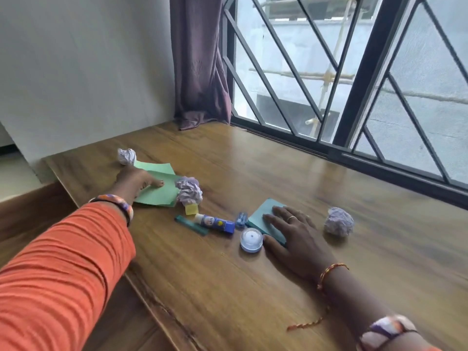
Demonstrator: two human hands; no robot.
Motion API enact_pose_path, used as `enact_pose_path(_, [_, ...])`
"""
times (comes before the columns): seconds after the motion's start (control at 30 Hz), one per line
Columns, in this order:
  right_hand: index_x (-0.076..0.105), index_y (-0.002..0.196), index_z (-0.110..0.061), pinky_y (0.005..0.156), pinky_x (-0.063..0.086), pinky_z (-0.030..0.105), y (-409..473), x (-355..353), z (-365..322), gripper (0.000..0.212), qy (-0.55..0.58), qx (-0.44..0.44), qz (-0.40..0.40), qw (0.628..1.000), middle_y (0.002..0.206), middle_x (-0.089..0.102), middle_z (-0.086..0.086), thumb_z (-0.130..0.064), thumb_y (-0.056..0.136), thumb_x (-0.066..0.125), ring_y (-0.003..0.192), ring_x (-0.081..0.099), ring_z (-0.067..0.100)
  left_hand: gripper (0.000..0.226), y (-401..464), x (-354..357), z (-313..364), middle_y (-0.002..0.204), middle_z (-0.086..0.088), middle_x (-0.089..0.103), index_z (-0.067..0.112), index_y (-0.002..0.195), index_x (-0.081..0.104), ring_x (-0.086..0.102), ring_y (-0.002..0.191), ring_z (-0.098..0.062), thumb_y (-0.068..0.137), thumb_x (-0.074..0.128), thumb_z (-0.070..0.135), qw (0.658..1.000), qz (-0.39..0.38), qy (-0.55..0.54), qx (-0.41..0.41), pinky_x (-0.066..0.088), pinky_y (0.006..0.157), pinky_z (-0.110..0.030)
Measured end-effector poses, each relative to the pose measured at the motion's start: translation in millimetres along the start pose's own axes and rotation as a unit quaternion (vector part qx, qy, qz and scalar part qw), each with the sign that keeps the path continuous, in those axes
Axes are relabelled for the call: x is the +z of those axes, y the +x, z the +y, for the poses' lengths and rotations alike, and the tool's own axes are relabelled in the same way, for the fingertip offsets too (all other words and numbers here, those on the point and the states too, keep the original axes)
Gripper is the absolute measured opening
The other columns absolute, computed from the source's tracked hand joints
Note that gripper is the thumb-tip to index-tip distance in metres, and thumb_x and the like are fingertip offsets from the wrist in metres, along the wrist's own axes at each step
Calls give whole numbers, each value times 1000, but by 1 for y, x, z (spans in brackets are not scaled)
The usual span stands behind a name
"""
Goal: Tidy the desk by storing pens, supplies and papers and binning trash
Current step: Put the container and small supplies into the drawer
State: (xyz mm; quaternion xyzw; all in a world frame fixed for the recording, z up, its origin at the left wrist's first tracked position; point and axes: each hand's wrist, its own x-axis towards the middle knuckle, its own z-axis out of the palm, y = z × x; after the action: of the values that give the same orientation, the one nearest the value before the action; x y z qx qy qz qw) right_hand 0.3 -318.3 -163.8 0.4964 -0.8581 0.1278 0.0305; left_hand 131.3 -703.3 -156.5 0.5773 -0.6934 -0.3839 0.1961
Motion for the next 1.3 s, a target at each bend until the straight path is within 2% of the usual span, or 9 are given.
enact_pose_path(0.23, [35, 140, -35, 116, 3, 29, -2, -3, 2, 91, 11, -9, -16, 1000, 154, 24, -2, -72, 63, 3, 144, 10, 13, 11, -75, -31, 37, 105, -16, 63, 4, 84, 60, 63, 60, -21, 79, 69, 2, 967, 11, -249, 53, 54, 63, -33])
enact_pose_path(0.33, [50, 131, -27, 114, 19, 32, -4, -7, -1, 83, 18, -7, 33, 999, 148, 38, 3, -67, 69, 11, 140, 28, 20, 31, -102, -48, 38, 105, -14, 62, -2, 111, 60, 59, 83, -24, 84, 66, 11, 959, 51, -258, 104, 49, 71, -34])
enact_pose_path(0.43, [67, 109, -15, 99, 42, 38, -10, -9, -3, 61, 50, -8, 143, 989, 123, 62, 9, -52, 81, 28, 117, 55, 29, 13, -136, -63, 32, 93, -9, 61, 8, 101, 61, 57, 84, -22, 89, 59, 11, 941, 63, -287, 169, 47, 73, -32])
enact_pose_path(0.73, [68, 99, -10, 80, 42, 22, -24, -32, -68, 28, 186, -65, 234, 952, 100, 69, 6, -28, 81, 57, 94, 63, 24, 17, -226, -83, -13, 83, -3, 66, 16, 97, 60, 66, 66, -13, 97, 43, 20, 904, -182, -359, 144, 55, 63, -29])
enact_pose_path(0.83, [66, 101, -19, 75, 49, 30, -27, -34, -136, 19, 400, -50, 149, 903, 92, 67, -1, -28, 87, 57, 80, 62, 16, 18, -241, -95, -34, 78, -1, 69, 16, 95, 61, 66, 67, -15, 96, 44, 22, 897, -193, -385, 98, 51, 72, -32])
enact_pose_path(1.0, [51, 120, -15, 63, 53, 32, -43, -2, -249, 29, 658, 35, -103, 745, 90, 63, -2, -12, 91, 54, 69, 60, 16, 17, -263, -134, -84, 82, -6, 67, 10, 101, 56, 63, 68, -18, 96, 44, 20, 901, -105, -419, 37, 53, 61, -27])
enact_pose_path(1.13, [51, 120, -2, 44, 51, 19, -58, 33, -313, 35, 647, 80, -155, 742, 81, 62, 2, 9, 86, 52, 42, 57, 4, 38, -270, -180, -160, 116, -15, 61, 4, 115, 52, 58, 94, -26, 94, 48, 35, 993, 56, -107, 16, 47, 74, -32])
enact_pose_path(1.23, [50, 120, 2, 37, 48, 18, -72, 65, -349, 36, 608, 114, -196, 761, 91, 63, 11, 10, 85, 52, 36, 55, 3, 56, -278, -220, -215, 138, -14, 45, 10, 131, 42, 40, 127, -32, 90, 45, 49, 956, 142, 258, 0, 35, 102, -42])
enact_pose_path(1.3, [48, 124, 0, 37, 49, 21, -83, 89, -367, 42, 568, 135, -239, 776, 99, 61, 16, 10, 84, 53, 38, 56, 8, 63, -283, -234, -247, 148, -17, 29, 10, 135, 37, 22, 137, -33, 88, 48, 50, 922, 135, 361, -41, 22, 109, -46])
